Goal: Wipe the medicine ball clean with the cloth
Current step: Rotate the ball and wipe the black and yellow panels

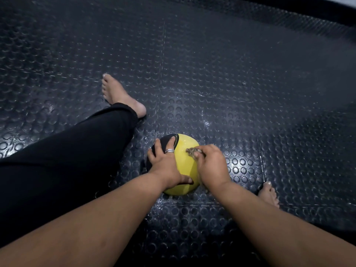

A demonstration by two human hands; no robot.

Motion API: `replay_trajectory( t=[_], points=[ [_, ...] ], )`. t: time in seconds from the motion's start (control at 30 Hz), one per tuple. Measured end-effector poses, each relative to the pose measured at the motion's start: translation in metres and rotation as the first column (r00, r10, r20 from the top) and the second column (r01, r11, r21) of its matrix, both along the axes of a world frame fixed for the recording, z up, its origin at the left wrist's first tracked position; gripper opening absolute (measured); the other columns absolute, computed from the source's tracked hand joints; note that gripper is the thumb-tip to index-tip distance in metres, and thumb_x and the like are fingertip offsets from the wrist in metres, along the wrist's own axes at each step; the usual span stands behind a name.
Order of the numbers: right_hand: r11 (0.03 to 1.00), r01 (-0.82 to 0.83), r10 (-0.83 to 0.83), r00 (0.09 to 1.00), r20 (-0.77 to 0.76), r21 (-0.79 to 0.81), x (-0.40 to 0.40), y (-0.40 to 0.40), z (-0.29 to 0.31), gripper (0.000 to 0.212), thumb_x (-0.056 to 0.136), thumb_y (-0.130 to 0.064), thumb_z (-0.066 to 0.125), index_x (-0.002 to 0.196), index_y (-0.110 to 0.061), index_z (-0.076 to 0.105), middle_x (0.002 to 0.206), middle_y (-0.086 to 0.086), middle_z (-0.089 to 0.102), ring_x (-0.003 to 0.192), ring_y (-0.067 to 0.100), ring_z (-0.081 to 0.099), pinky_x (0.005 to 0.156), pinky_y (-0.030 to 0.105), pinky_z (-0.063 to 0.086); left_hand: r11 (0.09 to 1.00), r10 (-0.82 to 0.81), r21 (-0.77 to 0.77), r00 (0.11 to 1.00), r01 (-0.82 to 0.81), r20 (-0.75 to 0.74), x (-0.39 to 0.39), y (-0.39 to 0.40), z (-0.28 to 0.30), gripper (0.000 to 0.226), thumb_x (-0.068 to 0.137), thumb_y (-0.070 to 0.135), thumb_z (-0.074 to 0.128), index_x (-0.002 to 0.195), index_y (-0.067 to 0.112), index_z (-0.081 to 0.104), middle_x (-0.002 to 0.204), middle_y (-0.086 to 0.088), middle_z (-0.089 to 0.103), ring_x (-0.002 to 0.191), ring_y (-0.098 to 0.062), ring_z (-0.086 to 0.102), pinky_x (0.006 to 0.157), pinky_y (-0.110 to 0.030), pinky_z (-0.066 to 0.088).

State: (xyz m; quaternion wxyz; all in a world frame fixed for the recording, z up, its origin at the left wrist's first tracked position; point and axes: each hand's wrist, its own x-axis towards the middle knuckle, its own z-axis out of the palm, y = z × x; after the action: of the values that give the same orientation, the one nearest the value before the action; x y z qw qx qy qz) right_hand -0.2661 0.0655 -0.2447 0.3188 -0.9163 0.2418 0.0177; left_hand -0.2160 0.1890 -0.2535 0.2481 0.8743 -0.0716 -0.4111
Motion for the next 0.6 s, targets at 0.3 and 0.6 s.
replay_trajectory(
  t=[0.3,0.6],
  points=[
    [0.968,0.245,-0.235,0.958,-0.167,0.045,0.032,-0.014,-0.005,0.02,0.095,-0.018,0.051,0.105,-0.005,0.063,0.1,0.012,0.065,0.084,0.02,0.053,0.066,0.022,0.033,0.999,-0.013,0.034,1.0,0.012,0.009,-0.002,-0.006,0.001,0.137,0.064,0.045,0.088,0.151,0.038,-0.018,0.158,-0.005,-0.027,0.146,-0.04,-0.018,0.119,-0.05,0.011],
    [0.963,-0.262,0.262,0.965,-0.01,-0.067,0.005,-0.007,0.004,0.015,0.091,-0.02,0.057,0.096,-0.007,0.064,0.088,-0.004,0.044,0.081,0.012,0.043,0.069,0.018,0.029,1.0,0.027,-0.003,1.0,-0.027,-0.005,0.008,0.001,0.0,0.138,0.06,0.041,0.091,0.152,0.04,-0.011,0.159,-0.001,-0.022,0.147,-0.036,-0.014,0.12,-0.048,0.013]
  ],
)
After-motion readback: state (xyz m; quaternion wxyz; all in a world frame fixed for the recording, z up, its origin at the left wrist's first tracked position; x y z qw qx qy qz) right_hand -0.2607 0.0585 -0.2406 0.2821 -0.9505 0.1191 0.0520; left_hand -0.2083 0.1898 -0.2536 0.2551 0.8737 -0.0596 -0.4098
